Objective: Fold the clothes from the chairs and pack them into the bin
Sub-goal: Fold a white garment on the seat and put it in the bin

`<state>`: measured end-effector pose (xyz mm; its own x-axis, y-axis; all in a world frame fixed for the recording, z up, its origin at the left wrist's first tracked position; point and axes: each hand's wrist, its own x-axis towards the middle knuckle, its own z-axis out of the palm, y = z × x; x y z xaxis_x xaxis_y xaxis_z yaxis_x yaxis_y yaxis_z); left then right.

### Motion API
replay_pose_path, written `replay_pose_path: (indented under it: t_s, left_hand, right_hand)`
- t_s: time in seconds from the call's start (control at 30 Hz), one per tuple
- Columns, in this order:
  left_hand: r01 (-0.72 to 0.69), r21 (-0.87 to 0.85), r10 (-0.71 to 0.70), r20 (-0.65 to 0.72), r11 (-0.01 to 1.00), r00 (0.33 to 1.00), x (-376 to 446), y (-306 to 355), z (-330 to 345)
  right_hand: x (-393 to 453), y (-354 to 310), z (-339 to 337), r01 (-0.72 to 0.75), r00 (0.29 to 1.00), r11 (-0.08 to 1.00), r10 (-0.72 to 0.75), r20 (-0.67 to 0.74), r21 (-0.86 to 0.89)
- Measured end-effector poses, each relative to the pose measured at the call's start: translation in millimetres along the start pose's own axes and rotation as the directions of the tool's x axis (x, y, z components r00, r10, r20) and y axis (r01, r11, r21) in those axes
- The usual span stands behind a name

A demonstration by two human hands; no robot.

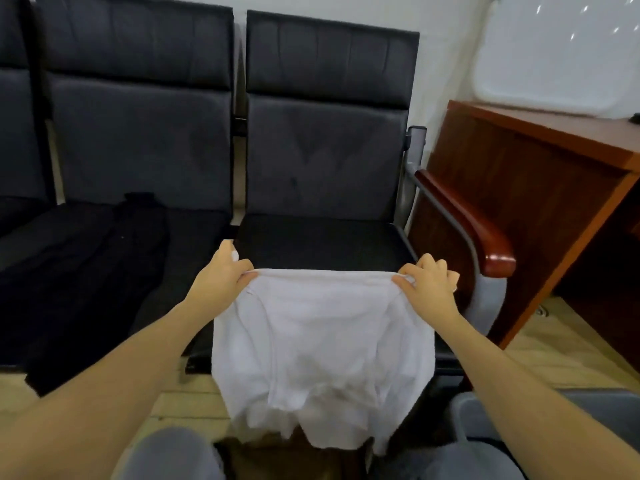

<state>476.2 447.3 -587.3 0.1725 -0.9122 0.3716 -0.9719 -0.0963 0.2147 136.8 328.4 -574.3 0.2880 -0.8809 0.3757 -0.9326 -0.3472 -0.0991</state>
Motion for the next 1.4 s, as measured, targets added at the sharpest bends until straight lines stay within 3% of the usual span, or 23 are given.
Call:
replay_pose_path:
  t_s: [0.17, 0.33, 0.5, 0.6, 0.7, 0.87, 0.97, 1.1, 1.4]
  left_hand:
    - [0.024, -0.029, -0.023, 0.046, 0.999, 0.999, 13.9, -19.5, 49.6]
    - [0.099, 0.162, -0.110, 0.061, 0.982, 0.992, 15.4, -16.8, 80.5]
    - [0.189, -0.130, -0.162, 0.194, 0.973, 0.968, 15.9, -0.3, 88.7]
    - [0.178, -0.077, -0.147, 0.301, 0.981, 0.942, 14.2, -6.4, 85.8]
    - [0.224, -0.081, -0.184, 0.339, 0.971, 0.922, 14.8, -10.3, 78.5]
    - [0.318, -0.213, -0.268, 0.232, 0.924, 0.935, 10.5, -4.1, 75.3]
    - [0.346, -0.275, -0.329, 0.110, 0.897, 0.938, 10.3, -3.7, 74.6]
    - [0.266, -0.198, -0.268, 0.017, 0.943, 0.963, 29.6, -3.3, 71.9]
    - [0.206, -0.124, -0.227, -0.188, 0.971, 0.955, 123.5, -6.6, 67.8]
  right_hand:
    - [17.2, -2.0, 57.7, -0.025, 0.994, 1.000, 0.023, 0.108, 0.016]
    - [15.6, -3.4, 89.4, -0.019, 0.976, 0.997, 0.002, 0.218, 0.074]
    - [13.6, -11.4, 91.9, -0.117, 0.980, 0.966, 0.075, 0.183, 0.229]
    - [8.1, -16.7, 94.4, -0.132, 0.975, 0.978, 0.099, 0.201, 0.160]
    - [2.2, -18.1, 93.6, -0.209, 0.956, 0.955, 0.154, 0.251, 0.212]
    - [-1.7, -17.5, 89.4, -0.184, 0.958, 0.950, 0.116, 0.261, 0.254]
    - [4.9, -17.8, 79.8, -0.230, 0.957, 0.934, 0.167, 0.236, 0.275]
    - [27.5, -17.5, 67.0, -0.216, 0.971, 0.921, 0.170, 0.166, 0.323]
    - [124.5, -28.3, 59.4, -0.033, 0.997, 0.988, 0.044, -0.070, 0.148]
